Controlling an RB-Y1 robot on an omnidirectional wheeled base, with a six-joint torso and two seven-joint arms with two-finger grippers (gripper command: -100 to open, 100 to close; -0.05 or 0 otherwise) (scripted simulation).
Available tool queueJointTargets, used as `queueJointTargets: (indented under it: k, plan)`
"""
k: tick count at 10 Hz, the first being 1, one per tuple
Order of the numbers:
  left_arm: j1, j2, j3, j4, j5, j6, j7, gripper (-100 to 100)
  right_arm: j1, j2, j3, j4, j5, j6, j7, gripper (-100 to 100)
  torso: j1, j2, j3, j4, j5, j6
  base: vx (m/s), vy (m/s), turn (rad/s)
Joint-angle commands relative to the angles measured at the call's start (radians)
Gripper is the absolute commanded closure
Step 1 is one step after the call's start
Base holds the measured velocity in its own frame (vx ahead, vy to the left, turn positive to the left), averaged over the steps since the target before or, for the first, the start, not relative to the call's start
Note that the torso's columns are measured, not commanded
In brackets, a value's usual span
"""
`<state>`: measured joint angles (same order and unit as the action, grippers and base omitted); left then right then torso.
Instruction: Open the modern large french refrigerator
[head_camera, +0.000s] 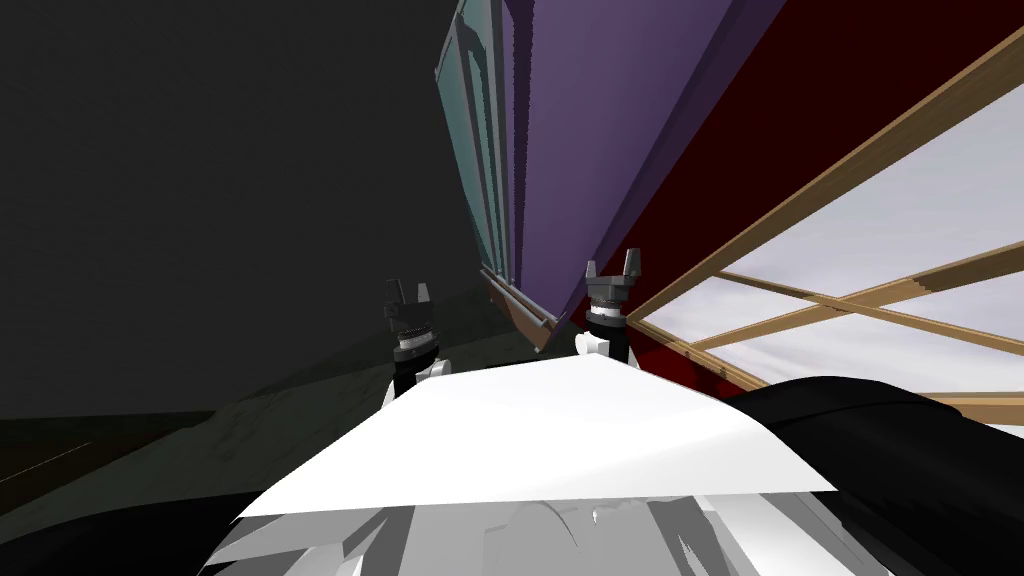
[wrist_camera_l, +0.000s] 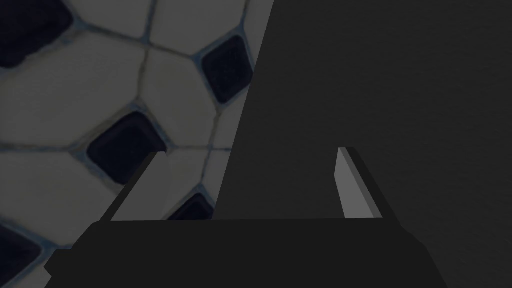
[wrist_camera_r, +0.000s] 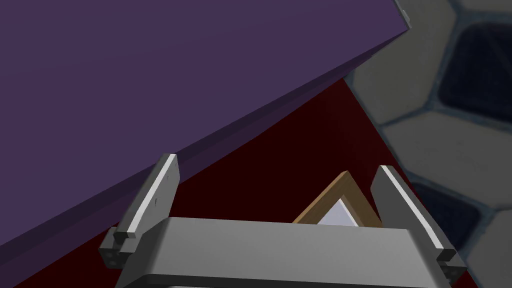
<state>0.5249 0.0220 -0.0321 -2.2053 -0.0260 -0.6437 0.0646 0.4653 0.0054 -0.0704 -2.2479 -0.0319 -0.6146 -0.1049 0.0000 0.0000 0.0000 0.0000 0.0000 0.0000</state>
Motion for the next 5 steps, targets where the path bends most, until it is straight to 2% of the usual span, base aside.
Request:
queueJointTargets:
  k: [1, 5]
  plan:
    - [0.000, 0.000, 0.000, 0.000, 0.000, 0.000, 0.000, 0, 0.000, 0.000, 0.000, 0.000, 0.000, 0.000, 0.000, 0, 0.000, 0.040, -0.082, 0.041, 0.000, 0.000, 0.000, 0.000, 0.000]
    - [0.000, 0.000, 0.000, 0.000, 0.000, 0.000, 0.000, 0, 0.000, 0.000, 0.000, 0.000, 0.000, 0.000, 0.000, 0, 0.000, 0.322, -0.644, 0.322, 0.000, 0.000, 0.000, 0.000, 0.000]
